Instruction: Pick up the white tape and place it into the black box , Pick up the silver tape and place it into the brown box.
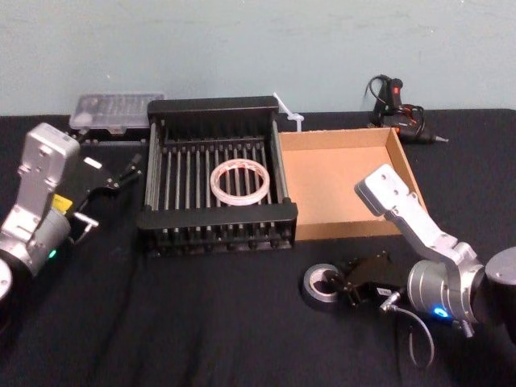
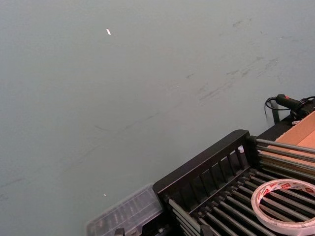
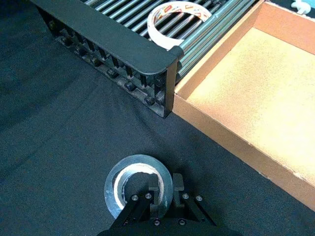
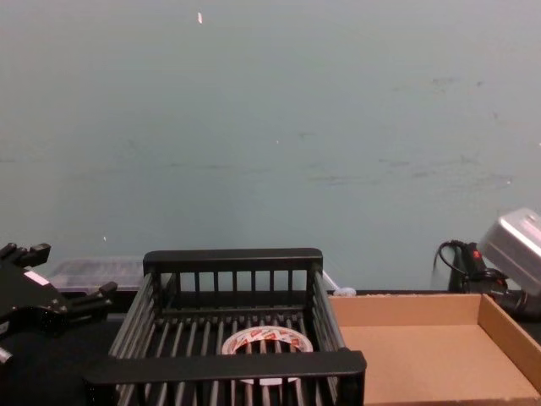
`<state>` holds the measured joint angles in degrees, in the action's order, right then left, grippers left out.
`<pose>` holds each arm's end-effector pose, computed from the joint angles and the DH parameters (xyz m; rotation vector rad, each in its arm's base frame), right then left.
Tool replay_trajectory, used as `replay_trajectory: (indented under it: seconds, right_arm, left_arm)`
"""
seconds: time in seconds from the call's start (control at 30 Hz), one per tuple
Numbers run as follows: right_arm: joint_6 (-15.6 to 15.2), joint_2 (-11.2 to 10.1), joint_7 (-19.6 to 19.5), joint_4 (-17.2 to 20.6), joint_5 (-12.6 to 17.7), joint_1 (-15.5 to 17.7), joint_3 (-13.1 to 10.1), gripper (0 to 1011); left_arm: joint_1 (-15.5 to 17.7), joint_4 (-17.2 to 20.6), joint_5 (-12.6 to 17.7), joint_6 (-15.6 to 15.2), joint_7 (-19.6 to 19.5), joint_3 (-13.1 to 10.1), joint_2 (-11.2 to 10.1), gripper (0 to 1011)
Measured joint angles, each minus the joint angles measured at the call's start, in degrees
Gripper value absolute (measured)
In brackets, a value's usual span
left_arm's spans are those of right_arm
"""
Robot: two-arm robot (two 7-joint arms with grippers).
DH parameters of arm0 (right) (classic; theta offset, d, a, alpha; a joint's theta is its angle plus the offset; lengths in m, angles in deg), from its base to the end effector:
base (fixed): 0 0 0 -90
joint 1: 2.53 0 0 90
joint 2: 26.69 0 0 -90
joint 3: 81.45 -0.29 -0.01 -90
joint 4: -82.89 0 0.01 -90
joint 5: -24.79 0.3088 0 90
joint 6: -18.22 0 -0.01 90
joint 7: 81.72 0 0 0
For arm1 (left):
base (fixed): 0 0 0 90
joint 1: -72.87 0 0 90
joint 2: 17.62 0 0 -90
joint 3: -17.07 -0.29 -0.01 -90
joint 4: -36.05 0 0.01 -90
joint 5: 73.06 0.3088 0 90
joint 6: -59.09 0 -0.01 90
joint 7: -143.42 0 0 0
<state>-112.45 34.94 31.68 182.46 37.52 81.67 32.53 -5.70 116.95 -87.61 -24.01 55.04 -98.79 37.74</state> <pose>0.3235 -0.0032 -0.2550 -0.6702 0.2792 -0.7868 0.3581 0.0827 -0.3023 0.3045 -0.2849 1.2480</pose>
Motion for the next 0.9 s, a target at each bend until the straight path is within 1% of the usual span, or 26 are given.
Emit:
replay_trajectory:
  seconds: [0.43,0.63,0.67,0.7,0.77,0.9]
  right_arm:
    - [1.81,0.55,0.00,0.34,0.47,0.92,-1.07,174]
    - [3.30,0.53,0.04,1.22,1.28,1.62,-1.69,174]
    - [4.29,0.52,0.12,1.49,1.91,1.91,-2.09,174]
    - [4.29,0.52,0.12,1.49,1.91,1.91,-2.09,174]
    - [5.34,0.62,0.27,1.73,2.84,2.23,-2.61,174]
    - [8.28,0.97,0.33,2.36,4.85,3.24,-3.91,174]
  left_arm:
    - [0.00,0.00,0.00,0.00,0.00,0.00,0.00,1001]
    - [0.00,0.00,0.00,0.00,0.00,0.00,0.00,1001]
    - [0.00,0.00,0.00,0.00,0.00,0.00,0.00,1001]
    - [0.00,0.00,0.00,0.00,0.00,0.00,0.00,1001]
    - [0.00,0.00,0.00,0.00,0.00,0.00,0.00,1001]
    - [0.00,0.00,0.00,0.00,0.00,0.00,0.00,1001]
